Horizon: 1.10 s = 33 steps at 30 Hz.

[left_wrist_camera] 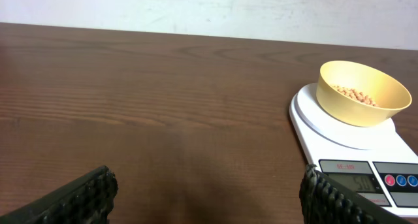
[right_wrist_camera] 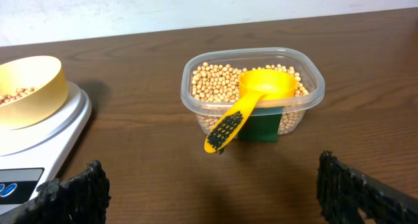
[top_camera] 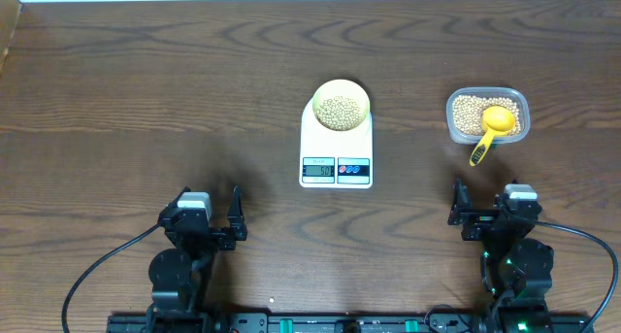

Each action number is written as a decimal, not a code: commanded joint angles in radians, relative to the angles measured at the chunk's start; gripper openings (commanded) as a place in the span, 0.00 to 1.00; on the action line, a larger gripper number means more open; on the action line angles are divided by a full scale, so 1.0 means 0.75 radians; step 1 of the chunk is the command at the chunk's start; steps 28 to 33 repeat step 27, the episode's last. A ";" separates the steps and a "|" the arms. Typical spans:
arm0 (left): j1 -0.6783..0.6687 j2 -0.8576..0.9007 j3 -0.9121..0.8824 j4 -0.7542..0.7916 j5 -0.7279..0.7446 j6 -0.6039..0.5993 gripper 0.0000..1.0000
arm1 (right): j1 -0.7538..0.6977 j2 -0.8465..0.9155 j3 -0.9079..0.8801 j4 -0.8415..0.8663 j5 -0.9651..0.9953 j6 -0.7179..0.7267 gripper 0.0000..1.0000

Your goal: Scoop item into bowl and weigh 50g on scale

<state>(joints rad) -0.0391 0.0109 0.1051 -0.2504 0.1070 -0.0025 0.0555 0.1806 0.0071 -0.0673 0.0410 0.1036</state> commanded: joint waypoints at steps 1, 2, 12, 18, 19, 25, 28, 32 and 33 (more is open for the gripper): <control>0.007 -0.009 -0.036 -0.002 0.022 0.003 0.92 | 0.005 -0.008 -0.002 -0.005 0.002 0.020 0.99; 0.007 -0.009 -0.036 -0.002 0.022 0.003 0.92 | 0.005 -0.008 -0.002 -0.005 0.002 0.020 0.99; 0.007 -0.009 -0.036 -0.002 0.022 0.003 0.92 | 0.005 -0.008 -0.002 -0.005 0.002 0.020 0.99; 0.007 -0.009 -0.036 -0.002 0.022 0.003 0.92 | 0.005 -0.008 -0.002 -0.005 0.002 0.020 0.99; 0.007 -0.009 -0.036 -0.002 0.022 0.003 0.92 | 0.005 -0.008 -0.002 -0.005 0.002 0.020 0.99; 0.007 0.003 -0.036 -0.002 0.022 0.003 0.92 | 0.005 -0.008 -0.002 -0.005 0.002 0.020 0.99; 0.007 0.003 -0.036 -0.002 0.022 0.003 0.92 | 0.005 -0.008 -0.002 -0.005 0.002 0.020 0.99; 0.007 0.003 -0.036 -0.002 0.022 0.003 0.92 | 0.005 -0.008 -0.002 -0.005 0.002 0.020 0.99; 0.007 0.003 -0.036 -0.002 0.022 0.003 0.92 | 0.005 -0.008 -0.002 -0.005 0.002 0.020 0.99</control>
